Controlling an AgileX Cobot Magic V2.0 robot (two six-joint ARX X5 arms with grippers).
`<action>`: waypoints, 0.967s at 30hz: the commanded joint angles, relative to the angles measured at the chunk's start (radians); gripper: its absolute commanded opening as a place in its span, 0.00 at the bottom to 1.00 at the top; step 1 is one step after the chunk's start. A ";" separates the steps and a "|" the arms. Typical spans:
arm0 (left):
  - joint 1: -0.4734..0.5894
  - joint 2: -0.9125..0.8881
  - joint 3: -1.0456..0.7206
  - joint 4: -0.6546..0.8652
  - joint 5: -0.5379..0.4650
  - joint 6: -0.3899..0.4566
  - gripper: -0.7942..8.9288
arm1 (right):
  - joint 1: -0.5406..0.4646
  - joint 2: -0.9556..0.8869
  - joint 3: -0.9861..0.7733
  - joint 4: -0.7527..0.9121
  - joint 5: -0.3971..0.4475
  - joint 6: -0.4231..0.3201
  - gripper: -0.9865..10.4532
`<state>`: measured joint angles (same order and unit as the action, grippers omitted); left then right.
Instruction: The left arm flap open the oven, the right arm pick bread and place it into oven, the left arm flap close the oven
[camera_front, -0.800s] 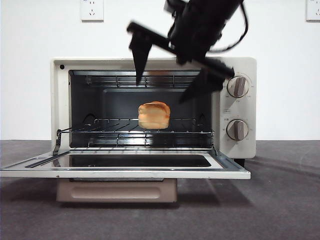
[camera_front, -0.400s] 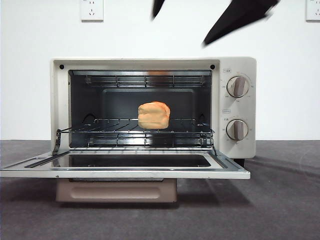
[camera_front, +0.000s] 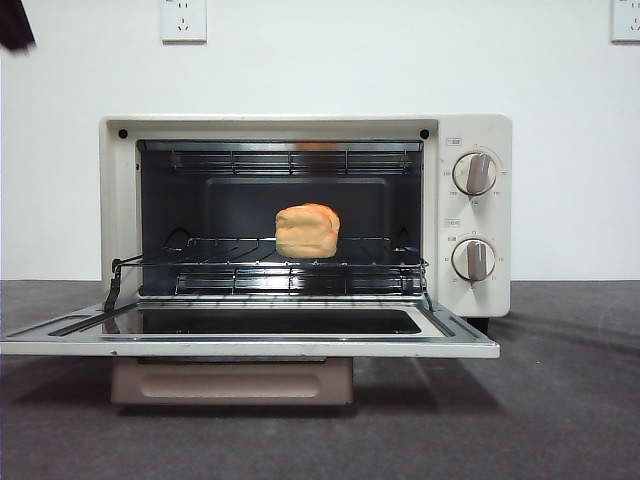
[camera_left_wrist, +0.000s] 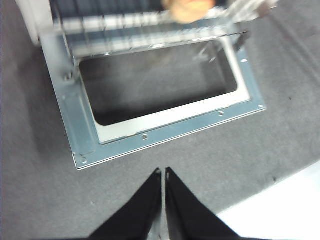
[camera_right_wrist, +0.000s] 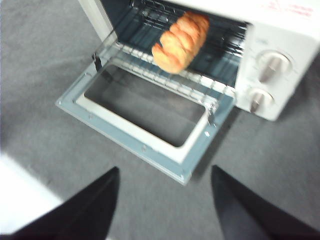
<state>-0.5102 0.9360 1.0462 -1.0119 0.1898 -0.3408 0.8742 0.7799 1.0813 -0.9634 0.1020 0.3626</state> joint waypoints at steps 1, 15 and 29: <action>0.098 0.075 0.021 0.008 0.060 0.091 0.10 | 0.009 -0.045 0.005 -0.045 0.003 -0.015 0.25; 0.388 0.512 0.018 -0.077 0.199 0.227 0.10 | 0.009 -0.176 0.005 -0.101 0.004 -0.011 0.14; 0.480 0.630 -0.246 0.229 0.439 0.109 0.10 | 0.009 -0.174 0.005 -0.076 0.010 -0.011 0.14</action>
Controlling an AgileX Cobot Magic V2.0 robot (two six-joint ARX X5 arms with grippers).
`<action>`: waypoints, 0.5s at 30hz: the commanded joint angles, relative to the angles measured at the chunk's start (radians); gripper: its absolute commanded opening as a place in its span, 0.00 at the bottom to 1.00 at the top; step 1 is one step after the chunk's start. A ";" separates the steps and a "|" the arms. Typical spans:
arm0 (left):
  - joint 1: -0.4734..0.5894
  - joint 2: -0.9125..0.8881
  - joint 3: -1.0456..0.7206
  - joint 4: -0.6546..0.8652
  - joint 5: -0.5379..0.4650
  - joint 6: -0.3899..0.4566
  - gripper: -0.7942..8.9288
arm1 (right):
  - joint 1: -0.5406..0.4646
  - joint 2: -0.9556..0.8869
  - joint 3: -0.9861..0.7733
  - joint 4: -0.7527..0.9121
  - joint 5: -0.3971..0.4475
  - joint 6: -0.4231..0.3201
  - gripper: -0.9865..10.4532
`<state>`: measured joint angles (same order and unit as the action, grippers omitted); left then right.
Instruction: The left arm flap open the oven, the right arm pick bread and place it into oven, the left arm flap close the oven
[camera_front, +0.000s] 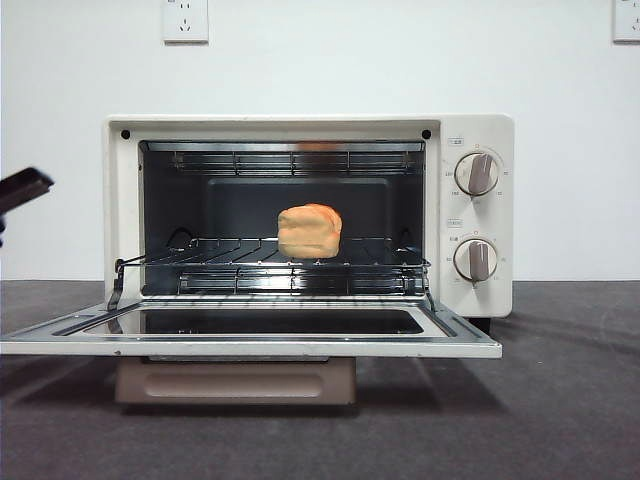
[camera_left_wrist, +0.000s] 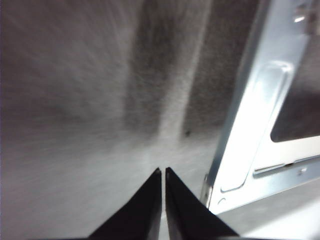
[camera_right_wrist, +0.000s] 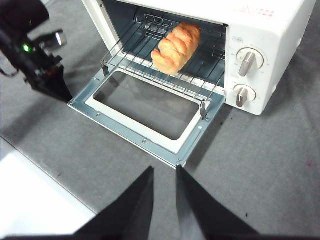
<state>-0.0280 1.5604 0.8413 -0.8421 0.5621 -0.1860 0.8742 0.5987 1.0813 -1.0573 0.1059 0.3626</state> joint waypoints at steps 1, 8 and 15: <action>-0.002 0.003 -0.065 0.080 0.067 -0.057 0.10 | 0.009 0.007 0.005 0.024 0.008 -0.011 0.14; 0.005 -0.051 -0.174 0.179 0.063 -0.084 0.10 | 0.009 0.007 0.005 0.032 0.045 -0.011 0.14; 0.006 -0.074 -0.177 0.224 0.076 -0.119 0.10 | 0.009 0.007 0.005 0.035 0.063 -0.011 0.14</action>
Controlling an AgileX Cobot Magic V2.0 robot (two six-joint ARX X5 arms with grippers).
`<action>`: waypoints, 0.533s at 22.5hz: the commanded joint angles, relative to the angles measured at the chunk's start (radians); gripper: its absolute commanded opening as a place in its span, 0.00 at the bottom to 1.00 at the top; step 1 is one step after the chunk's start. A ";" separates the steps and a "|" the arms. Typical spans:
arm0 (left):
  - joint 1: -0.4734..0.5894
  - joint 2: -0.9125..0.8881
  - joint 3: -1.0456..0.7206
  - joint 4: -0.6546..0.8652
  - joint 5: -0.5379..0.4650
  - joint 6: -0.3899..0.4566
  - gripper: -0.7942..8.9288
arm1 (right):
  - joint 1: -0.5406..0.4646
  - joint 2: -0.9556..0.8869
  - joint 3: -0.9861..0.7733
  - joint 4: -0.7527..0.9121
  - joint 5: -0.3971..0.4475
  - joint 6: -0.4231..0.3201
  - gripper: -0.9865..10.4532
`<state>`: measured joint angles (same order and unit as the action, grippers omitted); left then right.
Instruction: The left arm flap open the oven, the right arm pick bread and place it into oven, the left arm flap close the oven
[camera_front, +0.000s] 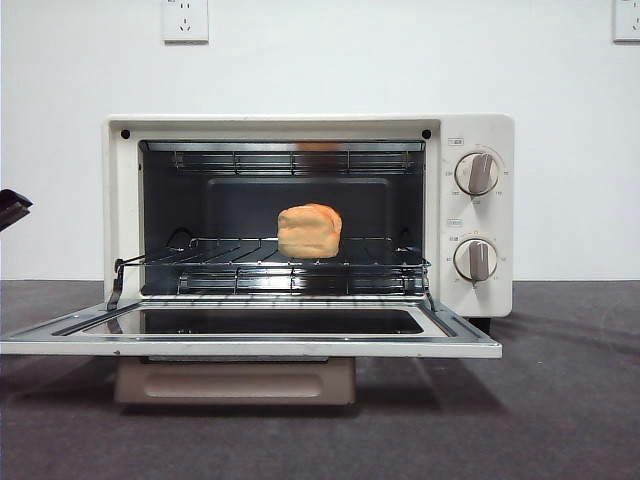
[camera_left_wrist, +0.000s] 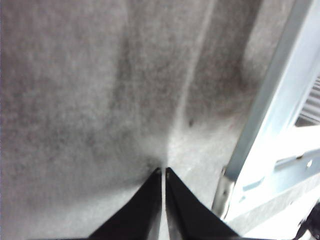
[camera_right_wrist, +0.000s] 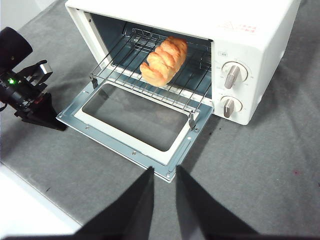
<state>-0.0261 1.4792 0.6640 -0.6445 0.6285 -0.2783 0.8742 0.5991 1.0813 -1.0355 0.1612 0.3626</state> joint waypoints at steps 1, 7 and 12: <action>0.005 0.008 0.000 0.038 0.020 -0.034 0.10 | 0.009 0.007 0.005 0.014 0.009 -0.011 0.14; 0.006 0.008 0.001 0.049 0.062 -0.040 0.10 | 0.009 0.007 0.005 0.018 0.009 -0.007 0.14; 0.008 0.005 0.001 0.057 0.144 -0.041 0.10 | 0.009 0.007 0.005 0.018 0.009 -0.005 0.14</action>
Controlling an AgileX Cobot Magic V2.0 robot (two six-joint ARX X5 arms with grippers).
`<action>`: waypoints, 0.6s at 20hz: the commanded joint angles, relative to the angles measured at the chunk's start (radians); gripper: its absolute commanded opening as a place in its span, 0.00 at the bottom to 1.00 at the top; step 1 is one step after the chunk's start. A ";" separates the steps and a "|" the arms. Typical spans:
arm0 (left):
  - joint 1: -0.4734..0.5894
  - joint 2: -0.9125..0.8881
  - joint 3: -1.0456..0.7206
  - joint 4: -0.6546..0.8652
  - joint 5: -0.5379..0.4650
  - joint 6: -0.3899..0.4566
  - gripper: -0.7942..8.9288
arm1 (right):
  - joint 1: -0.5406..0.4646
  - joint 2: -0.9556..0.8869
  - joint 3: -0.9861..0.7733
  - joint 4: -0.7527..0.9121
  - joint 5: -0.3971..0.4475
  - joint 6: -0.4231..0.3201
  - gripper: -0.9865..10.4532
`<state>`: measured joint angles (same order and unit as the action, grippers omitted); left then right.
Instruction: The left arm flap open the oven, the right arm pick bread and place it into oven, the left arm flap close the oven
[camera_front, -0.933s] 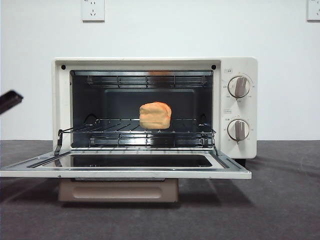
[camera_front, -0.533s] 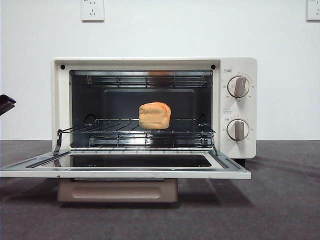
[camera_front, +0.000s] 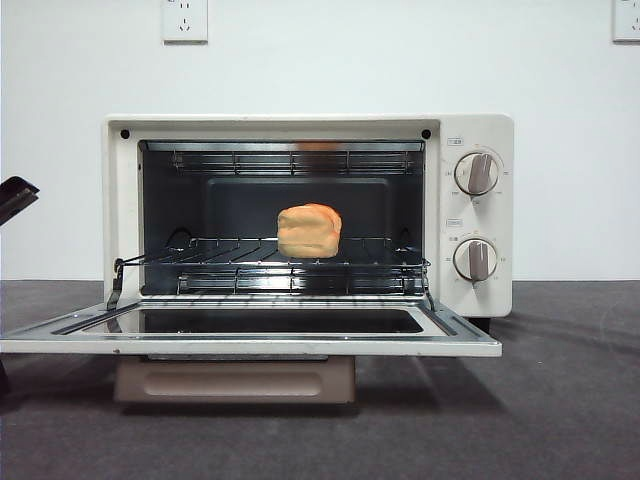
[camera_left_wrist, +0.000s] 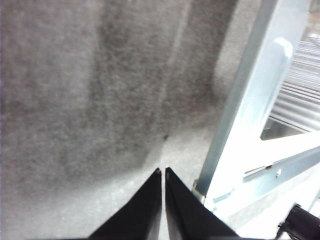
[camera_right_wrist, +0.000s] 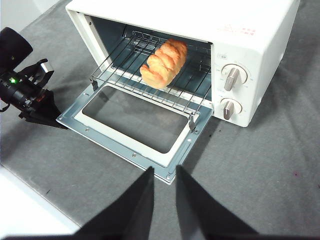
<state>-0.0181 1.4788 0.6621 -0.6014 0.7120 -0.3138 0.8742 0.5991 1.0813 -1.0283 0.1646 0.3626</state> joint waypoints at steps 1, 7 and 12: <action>0.000 0.003 0.003 0.018 0.078 -0.010 0.10 | 0.009 0.007 0.005 0.010 0.005 -0.004 0.14; 0.005 -0.054 0.006 0.025 0.103 -0.029 0.10 | 0.009 0.007 0.005 0.010 0.005 -0.003 0.14; 0.016 -0.140 0.031 0.026 0.106 -0.071 0.10 | 0.009 0.007 0.005 0.011 0.003 0.000 0.14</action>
<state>-0.0002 1.3441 0.6643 -0.5934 0.7784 -0.3634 0.8742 0.5991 1.0813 -1.0283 0.1642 0.3634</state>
